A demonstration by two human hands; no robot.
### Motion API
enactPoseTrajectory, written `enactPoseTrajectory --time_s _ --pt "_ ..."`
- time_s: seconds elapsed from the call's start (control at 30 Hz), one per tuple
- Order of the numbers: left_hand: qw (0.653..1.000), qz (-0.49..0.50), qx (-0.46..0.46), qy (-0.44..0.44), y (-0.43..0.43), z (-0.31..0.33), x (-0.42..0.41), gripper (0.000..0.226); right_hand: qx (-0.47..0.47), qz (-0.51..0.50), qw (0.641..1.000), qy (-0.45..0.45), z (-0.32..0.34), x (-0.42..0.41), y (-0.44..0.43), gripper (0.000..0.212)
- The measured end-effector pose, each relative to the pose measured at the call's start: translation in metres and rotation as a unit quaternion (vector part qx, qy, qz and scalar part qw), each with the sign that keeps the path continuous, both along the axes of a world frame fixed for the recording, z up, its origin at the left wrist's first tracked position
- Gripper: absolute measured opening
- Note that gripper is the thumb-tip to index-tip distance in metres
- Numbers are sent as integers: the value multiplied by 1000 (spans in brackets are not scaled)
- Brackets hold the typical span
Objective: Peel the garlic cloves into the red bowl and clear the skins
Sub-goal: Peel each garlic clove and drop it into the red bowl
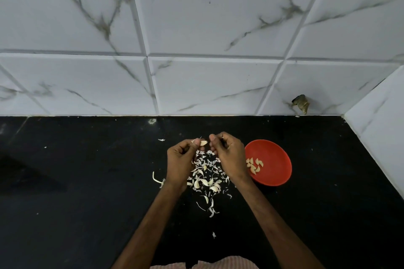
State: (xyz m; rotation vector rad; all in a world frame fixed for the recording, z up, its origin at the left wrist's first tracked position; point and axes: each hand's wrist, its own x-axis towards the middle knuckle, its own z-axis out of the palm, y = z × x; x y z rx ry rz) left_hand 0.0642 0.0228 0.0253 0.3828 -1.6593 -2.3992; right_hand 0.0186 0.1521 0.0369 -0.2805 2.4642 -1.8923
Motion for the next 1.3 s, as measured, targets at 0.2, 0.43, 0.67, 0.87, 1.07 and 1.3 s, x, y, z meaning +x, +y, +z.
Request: enactPoseTrajectory --time_s 0.2,0.43,0.67,0.87,1.07,1.3 --pt "999 19 -25 -8 -4 -1 -1 22 -62 84 995 5 6 3 5 7" --pt "998 -17 -55 14 -4 4 0 22 27 184 982 36 14 -10 12 11" --pt "996 -36 -63 44 -6 3 0 22 70 139 985 78 13 -14 19 14" --pt "994 -15 -106 22 -5 0 -1 18 74 113 986 98 12 -10 16 13" --pt "997 -6 -70 7 -2 1 -1 22 64 81 994 31 12 -5 7 8" --pt "994 21 -108 17 -1 -2 0 18 3 52 992 -118 13 -4 -1 12"
